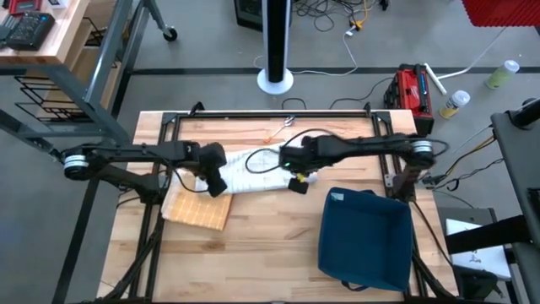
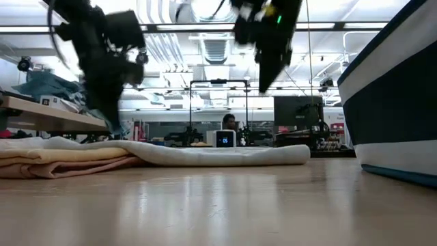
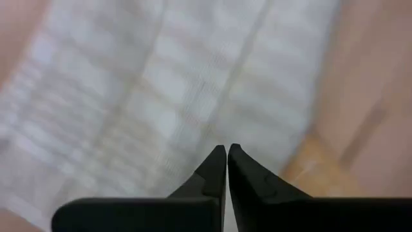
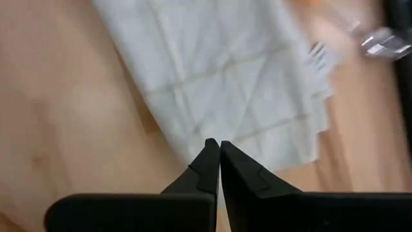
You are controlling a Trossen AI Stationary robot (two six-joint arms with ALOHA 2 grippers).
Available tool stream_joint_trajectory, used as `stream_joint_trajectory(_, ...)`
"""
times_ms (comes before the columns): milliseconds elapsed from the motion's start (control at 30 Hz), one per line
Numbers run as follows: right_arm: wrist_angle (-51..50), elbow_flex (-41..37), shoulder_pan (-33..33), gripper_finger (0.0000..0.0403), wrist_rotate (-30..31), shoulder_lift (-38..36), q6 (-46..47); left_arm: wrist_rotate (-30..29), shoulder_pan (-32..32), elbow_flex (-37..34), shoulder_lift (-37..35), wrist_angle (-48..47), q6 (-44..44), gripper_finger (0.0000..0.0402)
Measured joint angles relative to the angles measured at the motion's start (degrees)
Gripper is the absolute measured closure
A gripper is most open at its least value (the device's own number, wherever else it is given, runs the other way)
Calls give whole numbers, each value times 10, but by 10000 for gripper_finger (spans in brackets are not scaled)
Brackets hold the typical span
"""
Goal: Fold towel
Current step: Fold the white towel
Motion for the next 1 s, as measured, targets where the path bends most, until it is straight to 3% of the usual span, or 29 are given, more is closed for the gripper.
stream_joint_trajectory(133,47,-20,7,395,38,-89,12,2,-5,14,-30,92,4,399)
stream_joint_trajectory(267,113,-55,20,394,104,-171,17,3,-8,12,-29,273,39,401)
stream_joint_trajectory(500,148,-128,17,394,183,-255,62,-5,-6,19,73,479,102,401)
stream_joint_trajectory(600,157,-155,6,394,218,-260,63,-38,-5,49,148,485,129,401)
stream_joint_trajectory(767,164,-175,-20,394,220,-251,49,-56,-4,136,280,450,158,401)
stream_joint_trajectory(1000,167,-174,-43,394,203,-245,43,-56,-3,295,434,237,166,401)
